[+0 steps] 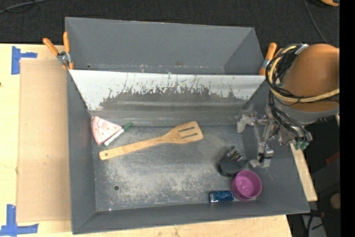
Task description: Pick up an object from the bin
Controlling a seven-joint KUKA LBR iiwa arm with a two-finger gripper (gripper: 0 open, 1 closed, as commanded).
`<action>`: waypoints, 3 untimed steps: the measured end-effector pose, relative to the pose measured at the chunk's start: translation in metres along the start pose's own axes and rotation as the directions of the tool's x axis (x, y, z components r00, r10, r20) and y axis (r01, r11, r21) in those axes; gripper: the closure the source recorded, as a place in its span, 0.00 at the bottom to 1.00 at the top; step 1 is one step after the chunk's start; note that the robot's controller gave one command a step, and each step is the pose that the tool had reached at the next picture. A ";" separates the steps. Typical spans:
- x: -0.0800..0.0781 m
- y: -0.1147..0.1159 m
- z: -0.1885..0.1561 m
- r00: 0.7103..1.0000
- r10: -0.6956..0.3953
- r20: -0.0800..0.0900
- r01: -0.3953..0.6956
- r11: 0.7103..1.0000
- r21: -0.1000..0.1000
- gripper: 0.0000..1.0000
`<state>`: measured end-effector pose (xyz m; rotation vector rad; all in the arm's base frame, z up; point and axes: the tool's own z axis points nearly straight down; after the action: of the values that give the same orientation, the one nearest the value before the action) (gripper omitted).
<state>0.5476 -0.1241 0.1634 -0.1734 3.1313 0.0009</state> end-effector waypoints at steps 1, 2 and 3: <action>0.031 -0.014 0.006 0.966 0.258 -0.008 -0.258 0.966 -0.001 0.00; 0.027 -0.019 0.057 0.991 0.135 -0.003 -0.135 0.991 0.000 0.00; 0.034 -0.010 0.093 0.978 0.208 -0.001 -0.208 0.978 0.000 1.00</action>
Offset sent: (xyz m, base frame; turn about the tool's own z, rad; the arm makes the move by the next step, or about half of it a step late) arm -0.0225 -0.0290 -0.0934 -0.1051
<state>0.5150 -0.1375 0.0707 0.1554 3.1335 0.0023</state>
